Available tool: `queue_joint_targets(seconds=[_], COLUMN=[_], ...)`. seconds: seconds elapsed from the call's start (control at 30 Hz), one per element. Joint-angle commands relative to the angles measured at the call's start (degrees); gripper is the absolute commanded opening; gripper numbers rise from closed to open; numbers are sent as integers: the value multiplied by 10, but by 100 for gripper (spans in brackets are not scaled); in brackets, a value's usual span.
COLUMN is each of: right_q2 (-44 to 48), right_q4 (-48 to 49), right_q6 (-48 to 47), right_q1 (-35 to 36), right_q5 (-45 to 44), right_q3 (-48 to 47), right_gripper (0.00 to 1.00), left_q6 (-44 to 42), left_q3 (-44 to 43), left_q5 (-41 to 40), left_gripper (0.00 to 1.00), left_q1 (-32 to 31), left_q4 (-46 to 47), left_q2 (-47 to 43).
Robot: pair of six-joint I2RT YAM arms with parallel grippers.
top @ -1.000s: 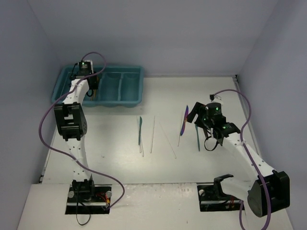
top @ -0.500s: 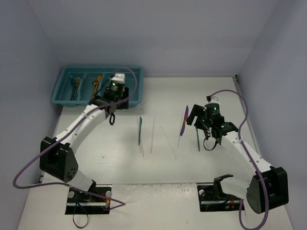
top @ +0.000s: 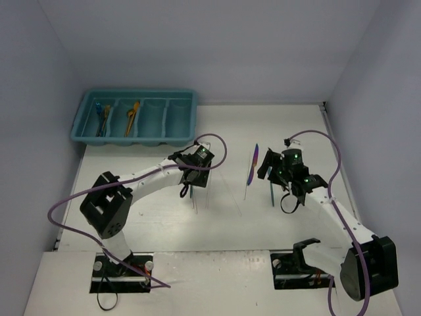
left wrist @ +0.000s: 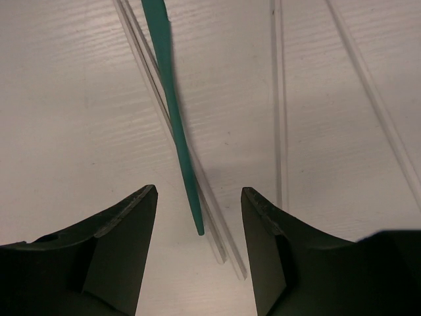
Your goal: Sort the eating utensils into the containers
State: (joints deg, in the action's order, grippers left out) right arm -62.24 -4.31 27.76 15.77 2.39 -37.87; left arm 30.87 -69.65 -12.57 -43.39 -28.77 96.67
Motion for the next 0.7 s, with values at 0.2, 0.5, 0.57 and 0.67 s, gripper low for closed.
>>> queue_joint_targets(seconds=[0.2, 0.5, 0.57, 0.67], right_q2=[21, 24, 27, 28], right_q4=[11, 9, 8, 8], right_q6=[-3, -2, -1, -2], right_q1=[-2, -3, -3, -2], right_q5=[-2, -7, -9, -11], right_q3=[1, 8, 9, 10], right_gripper=[74, 74, 74, 74], left_q6=[21, 20, 21, 21], left_q3=[-22, -28, -29, -32], left_q5=[-13, -19, -19, -19], left_gripper=[50, 44, 42, 39], left_q1=[-4, 0, 1, 2], left_q4=[2, -1, -1, -2], left_q2=[52, 80, 83, 85])
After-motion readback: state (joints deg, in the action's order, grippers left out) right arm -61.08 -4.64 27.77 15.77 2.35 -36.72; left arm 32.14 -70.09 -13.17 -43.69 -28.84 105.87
